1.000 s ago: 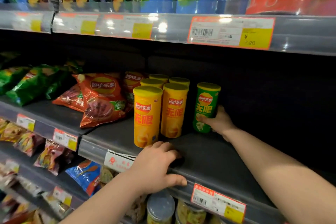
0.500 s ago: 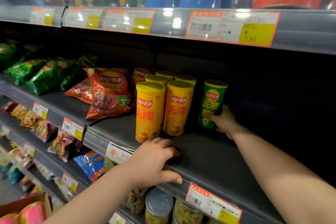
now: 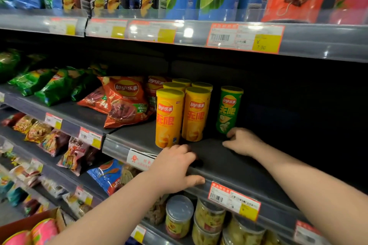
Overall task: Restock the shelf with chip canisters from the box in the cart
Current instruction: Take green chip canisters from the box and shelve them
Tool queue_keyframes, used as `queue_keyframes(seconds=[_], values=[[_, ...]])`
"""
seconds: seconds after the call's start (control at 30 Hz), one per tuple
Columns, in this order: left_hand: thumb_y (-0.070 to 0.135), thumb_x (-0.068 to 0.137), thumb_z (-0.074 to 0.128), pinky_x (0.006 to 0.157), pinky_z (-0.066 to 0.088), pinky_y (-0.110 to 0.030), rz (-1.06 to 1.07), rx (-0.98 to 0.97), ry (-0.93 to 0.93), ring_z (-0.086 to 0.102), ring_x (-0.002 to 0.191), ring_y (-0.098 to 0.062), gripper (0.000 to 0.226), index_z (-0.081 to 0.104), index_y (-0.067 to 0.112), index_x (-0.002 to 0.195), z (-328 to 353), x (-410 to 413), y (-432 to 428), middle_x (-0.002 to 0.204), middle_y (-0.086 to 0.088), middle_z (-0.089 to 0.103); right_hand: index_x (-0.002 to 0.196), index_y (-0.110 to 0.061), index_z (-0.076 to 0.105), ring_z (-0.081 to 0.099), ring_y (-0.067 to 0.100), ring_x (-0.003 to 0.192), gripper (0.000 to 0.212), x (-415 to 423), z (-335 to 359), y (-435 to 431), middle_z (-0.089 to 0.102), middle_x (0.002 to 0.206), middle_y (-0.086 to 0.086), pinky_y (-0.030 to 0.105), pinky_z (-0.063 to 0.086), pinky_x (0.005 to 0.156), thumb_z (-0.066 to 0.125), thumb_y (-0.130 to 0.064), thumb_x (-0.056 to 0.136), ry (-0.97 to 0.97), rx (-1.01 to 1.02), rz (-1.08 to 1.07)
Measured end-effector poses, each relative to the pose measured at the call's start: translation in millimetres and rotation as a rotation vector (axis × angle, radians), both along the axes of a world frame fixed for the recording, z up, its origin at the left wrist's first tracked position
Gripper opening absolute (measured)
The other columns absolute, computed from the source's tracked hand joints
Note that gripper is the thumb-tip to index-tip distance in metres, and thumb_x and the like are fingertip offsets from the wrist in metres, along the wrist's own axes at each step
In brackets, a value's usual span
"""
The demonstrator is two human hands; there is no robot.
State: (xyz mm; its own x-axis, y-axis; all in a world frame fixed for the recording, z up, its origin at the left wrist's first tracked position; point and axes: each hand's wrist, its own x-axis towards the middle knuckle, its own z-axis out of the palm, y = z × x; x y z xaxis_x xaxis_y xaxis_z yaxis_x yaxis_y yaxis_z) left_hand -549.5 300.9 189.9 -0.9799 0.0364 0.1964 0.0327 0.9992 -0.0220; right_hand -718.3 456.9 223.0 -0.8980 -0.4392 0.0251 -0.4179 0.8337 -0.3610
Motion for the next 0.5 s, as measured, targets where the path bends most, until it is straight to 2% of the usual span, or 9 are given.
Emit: queue_keyframes(seconds=[0.13,0.2,0.27,0.4,0.5], values=[[0.054,0.086,0.050,0.096,0.039,-0.034,-0.016,0.055,0.127,0.046,0.115,-0.022,0.053,0.052,0.019,0.126,-6,25,-1,0.124,-0.001,0.049,0.126,-0.028,0.054,0.054,0.020,0.115,0.037,60,6,2,0.054,0.129,-0.002,0.030,0.047,0.089,0.054,-0.041,0.091,0.214,0.219,0.156],[0.053,0.079,0.049,0.086,0.050,-0.040,-0.051,0.090,0.208,0.055,0.104,-0.027,0.052,0.062,0.014,0.112,-11,39,-6,0.114,-0.005,0.056,0.127,-0.031,0.051,0.052,0.021,0.116,0.037,91,10,-1,0.052,0.130,-0.003,0.033,0.046,0.090,0.050,-0.044,0.092,0.281,0.229,0.205],[0.053,0.074,0.047,0.079,0.053,-0.040,-0.034,0.107,0.247,0.058,0.097,-0.029,0.052,0.064,0.012,0.102,-18,55,-14,0.108,-0.008,0.059,0.127,-0.030,0.052,0.051,0.021,0.115,0.037,120,10,-5,0.053,0.128,-0.004,0.035,0.045,0.093,0.049,-0.043,0.092,0.339,0.180,0.264],[0.050,0.086,0.050,0.088,0.043,-0.037,0.081,0.066,0.087,0.045,0.113,-0.026,0.051,0.051,0.014,0.122,-31,95,-25,0.123,-0.004,0.046,0.124,-0.030,0.053,0.052,0.022,0.115,0.035,178,-1,-21,0.056,0.122,-0.003,0.035,0.045,0.090,0.049,-0.044,0.092,0.346,0.160,0.365],[0.048,0.087,0.051,0.086,0.044,-0.038,0.146,0.076,0.032,0.046,0.112,-0.027,0.047,0.052,0.013,0.119,-44,135,-36,0.121,-0.005,0.047,0.122,-0.029,0.056,0.052,0.023,0.116,0.034,216,-22,-38,0.057,0.122,-0.002,0.036,0.046,0.092,0.049,-0.044,0.091,0.295,0.197,0.423]])
